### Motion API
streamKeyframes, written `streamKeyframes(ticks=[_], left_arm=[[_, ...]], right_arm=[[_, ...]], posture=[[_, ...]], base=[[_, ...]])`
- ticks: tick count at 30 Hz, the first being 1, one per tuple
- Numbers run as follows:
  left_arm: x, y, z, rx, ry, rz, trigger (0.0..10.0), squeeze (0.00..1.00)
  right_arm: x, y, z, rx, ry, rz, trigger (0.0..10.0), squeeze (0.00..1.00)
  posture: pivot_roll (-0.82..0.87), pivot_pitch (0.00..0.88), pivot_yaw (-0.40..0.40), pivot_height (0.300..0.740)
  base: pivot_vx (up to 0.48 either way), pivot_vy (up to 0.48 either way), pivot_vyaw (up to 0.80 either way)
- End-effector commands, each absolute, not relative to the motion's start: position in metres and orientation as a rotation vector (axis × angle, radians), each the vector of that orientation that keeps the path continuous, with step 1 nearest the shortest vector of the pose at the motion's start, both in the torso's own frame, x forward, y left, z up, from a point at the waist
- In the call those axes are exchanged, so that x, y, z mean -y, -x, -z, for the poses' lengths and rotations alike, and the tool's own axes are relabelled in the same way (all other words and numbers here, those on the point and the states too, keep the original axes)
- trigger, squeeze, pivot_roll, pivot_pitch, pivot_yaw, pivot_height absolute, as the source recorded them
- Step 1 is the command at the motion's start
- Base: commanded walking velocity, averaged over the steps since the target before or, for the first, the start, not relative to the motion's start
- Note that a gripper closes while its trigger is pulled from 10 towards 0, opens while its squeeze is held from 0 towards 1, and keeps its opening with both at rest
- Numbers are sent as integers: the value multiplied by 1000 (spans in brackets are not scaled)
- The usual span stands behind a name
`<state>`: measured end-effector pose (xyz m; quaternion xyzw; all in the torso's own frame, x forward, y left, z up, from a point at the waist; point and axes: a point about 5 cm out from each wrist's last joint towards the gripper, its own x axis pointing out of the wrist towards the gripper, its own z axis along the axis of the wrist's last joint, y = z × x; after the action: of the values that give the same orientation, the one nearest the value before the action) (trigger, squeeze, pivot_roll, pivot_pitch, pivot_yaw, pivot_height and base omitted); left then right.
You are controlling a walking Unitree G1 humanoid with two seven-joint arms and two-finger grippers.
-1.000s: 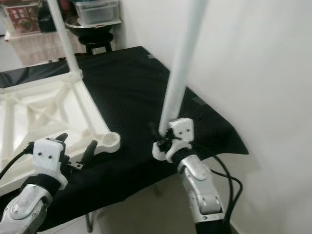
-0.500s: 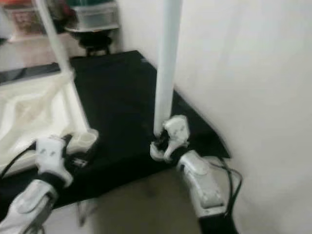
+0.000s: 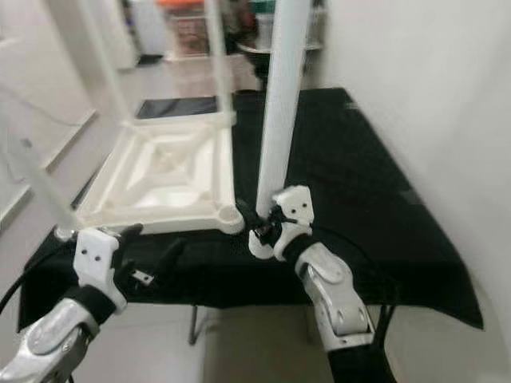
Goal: Building children table
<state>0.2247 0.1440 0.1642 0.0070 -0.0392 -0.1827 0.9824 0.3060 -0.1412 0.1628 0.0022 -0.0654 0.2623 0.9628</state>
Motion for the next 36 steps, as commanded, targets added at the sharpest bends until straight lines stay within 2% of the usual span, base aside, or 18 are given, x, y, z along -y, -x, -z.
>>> streamKeyframes(ticks=[1, 5, 14, 17, 23, 36], left_arm=[[-149, -222, -160, 48, -14, 360, 10000, 0], [-147, -219, -159, 38, -1, 372, 10000, 0], [-146, -218, -159, 44, 9, 408, 10000, 0], [-144, -217, -161, 48, 12, 434, 10000, 0], [-140, -214, -163, 42, 6, 509, 10000, 0], [-138, -212, -163, 38, 4, 538, 10000, 0]], right_arm=[[134, -307, -166, 155, -14, -566, 10000, 0], [133, -307, -167, 157, -23, -576, 10000, 0], [136, -312, -168, 141, -59, -545, 10000, 0], [140, -313, -172, 165, -78, -534, 10000, 0], [147, -316, -174, 167, -204, -505, 10000, 0], [145, -313, -174, 167, -212, -545, 10000, 0]], posture=[[-9, 0, 19, 740], [-3, 4, 19, 740], [-3, 8, 17, 740], [3, 10, 11, 740], [2, 14, 12, 740], [2, 23, 9, 740]], base=[[0, 0, 800], [0, 0, 800], [0, 0, 0], [337, 0, 800], [386, 0, 0], [413, 0, 0]])
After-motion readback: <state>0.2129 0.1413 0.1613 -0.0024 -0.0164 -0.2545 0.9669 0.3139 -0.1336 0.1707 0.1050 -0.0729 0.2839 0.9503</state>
